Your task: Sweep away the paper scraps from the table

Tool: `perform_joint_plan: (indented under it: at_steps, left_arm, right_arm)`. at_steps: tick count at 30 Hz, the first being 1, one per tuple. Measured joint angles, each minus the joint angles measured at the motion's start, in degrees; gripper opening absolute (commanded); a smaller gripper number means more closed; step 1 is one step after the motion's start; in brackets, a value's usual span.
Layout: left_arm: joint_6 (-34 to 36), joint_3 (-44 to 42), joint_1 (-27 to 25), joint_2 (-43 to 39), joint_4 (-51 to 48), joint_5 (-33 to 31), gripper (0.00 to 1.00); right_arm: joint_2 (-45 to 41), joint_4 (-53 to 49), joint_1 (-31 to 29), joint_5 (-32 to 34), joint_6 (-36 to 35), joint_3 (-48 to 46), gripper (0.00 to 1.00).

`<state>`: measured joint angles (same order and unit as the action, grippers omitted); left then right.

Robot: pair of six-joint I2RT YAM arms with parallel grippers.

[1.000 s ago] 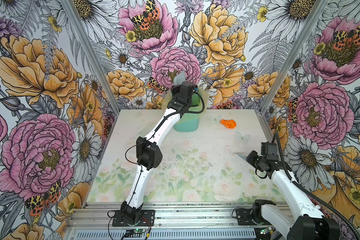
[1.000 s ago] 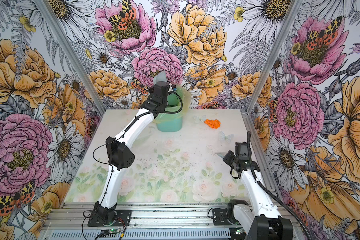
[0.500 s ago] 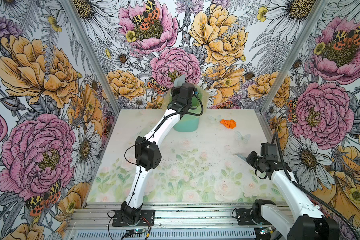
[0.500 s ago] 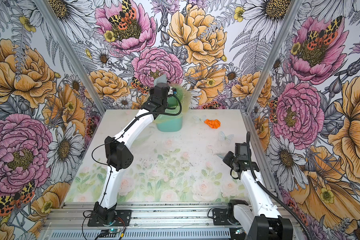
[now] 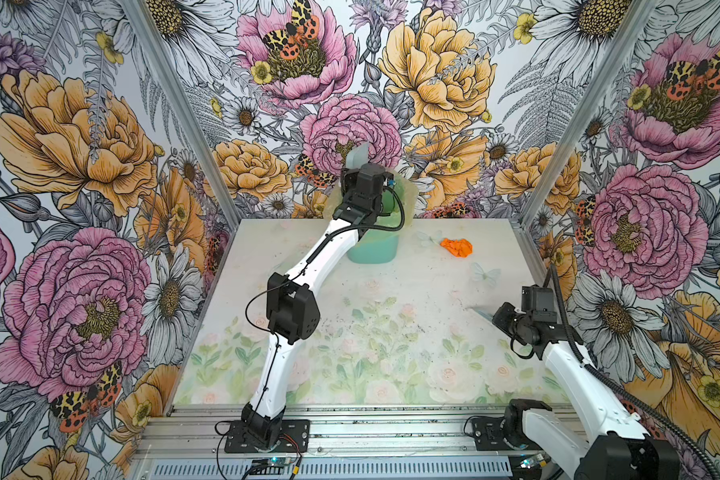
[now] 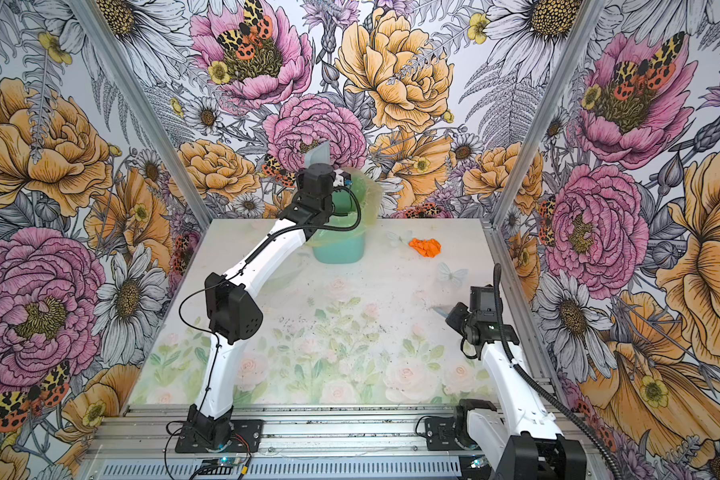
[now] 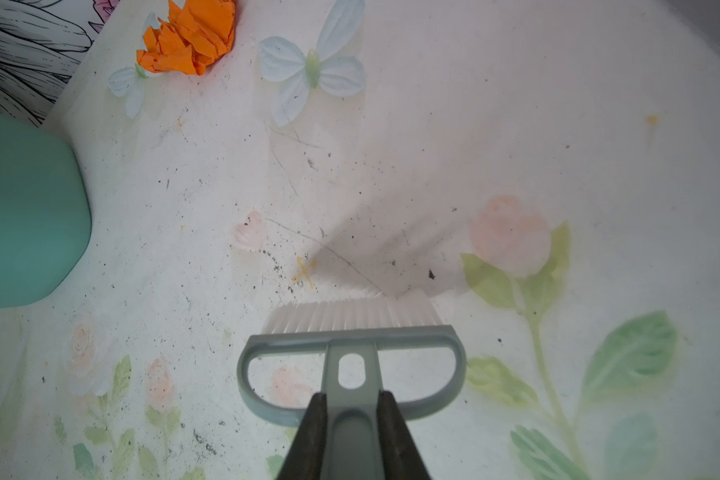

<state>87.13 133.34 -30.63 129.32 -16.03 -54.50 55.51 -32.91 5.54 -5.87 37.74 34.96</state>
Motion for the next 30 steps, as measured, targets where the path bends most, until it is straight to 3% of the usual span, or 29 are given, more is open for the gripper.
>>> perform_joint_plan:
  at_steps: [16, 24, 30]
  left_arm:
    - [-1.0, -0.9, 0.0, -2.4, -2.0, 0.1, 0.0]
    - [-13.5, 8.4, 0.1, -3.3, -11.1, 5.2, 0.0]
    - [-23.0, 9.0, 0.0, -7.2, -16.9, 11.4, 0.0]
  right_arm:
    - [0.0, 0.0, 0.0, 0.0, 0.0, 0.0, 0.01]
    - [-1.0, 0.0, -0.1, 0.2, 0.0, -0.3, 0.01]
    - [-1.8, 0.1, -0.3, 0.3, 0.0, -0.3, 0.01]
